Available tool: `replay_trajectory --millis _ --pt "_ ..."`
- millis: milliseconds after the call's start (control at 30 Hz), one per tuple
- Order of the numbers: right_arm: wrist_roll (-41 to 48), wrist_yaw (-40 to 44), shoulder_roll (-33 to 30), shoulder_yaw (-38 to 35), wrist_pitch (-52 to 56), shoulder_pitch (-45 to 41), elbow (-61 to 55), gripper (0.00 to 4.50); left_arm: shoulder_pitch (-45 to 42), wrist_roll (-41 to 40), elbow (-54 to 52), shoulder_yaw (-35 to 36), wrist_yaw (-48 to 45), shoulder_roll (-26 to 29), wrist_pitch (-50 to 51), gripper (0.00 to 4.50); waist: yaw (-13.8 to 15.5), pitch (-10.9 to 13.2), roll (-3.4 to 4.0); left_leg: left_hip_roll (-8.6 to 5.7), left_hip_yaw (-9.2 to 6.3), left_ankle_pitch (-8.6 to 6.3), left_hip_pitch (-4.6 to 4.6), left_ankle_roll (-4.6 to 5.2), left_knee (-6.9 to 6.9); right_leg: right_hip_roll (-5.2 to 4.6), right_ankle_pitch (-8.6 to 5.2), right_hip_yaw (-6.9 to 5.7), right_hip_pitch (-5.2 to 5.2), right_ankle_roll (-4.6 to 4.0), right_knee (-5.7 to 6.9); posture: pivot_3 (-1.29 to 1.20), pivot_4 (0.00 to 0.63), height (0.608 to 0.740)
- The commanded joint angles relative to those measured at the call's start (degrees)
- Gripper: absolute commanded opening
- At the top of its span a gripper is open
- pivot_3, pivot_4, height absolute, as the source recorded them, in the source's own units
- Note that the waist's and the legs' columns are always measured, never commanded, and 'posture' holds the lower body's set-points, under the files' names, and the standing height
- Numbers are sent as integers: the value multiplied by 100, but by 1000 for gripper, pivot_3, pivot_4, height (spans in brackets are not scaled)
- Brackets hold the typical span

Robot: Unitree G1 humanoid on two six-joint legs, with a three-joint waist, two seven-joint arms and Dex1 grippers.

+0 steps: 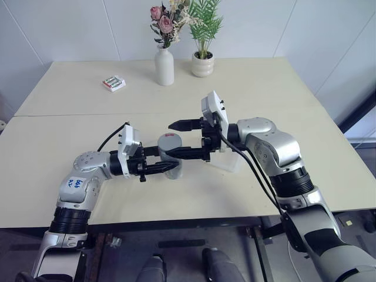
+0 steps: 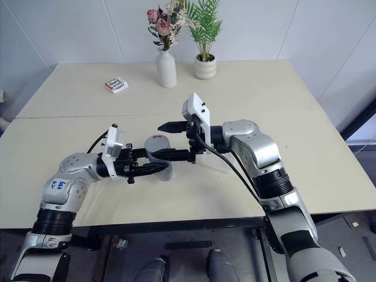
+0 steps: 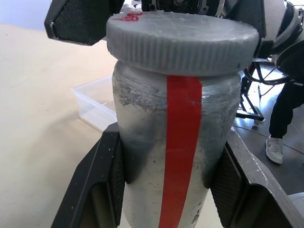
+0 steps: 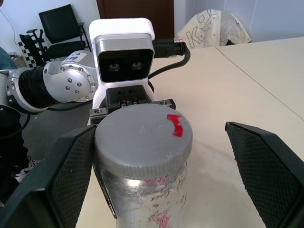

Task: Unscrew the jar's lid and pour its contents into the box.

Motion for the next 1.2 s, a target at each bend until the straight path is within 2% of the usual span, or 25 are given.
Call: replay_trajectory --millis 33,700,1067,1200 --pt "33 -61 -178 -350 -70 0 -61 4479 -42 -142 -225 55 -111 -8 -87 1978 2 0 0 0 0 0 0 0 0 0 0 0 0 0 0 0 150 740" --pt "6 65 -543 -518 -21 109 94 4479 -30 -131 -220 62 -136 -36 -77 1978 3 0 0 -1 1 0 0 0 1 0 0 1 0 0 0 0 150 740" --pt "707 468 -791 -800 620 188 -458 4479 16 -142 -269 106 -130 -2 -42 1978 3 0 0 0 1 0 0 0 1 1 0 1 0 0 -1 0 150 740" --pt "814 380 -649 -696 758 139 -613 4479 42 -143 -281 101 -145 1 -47 1978 6 0 0 0 2 0 0 0 2 0 0 1 1 0 -1 0 150 740"
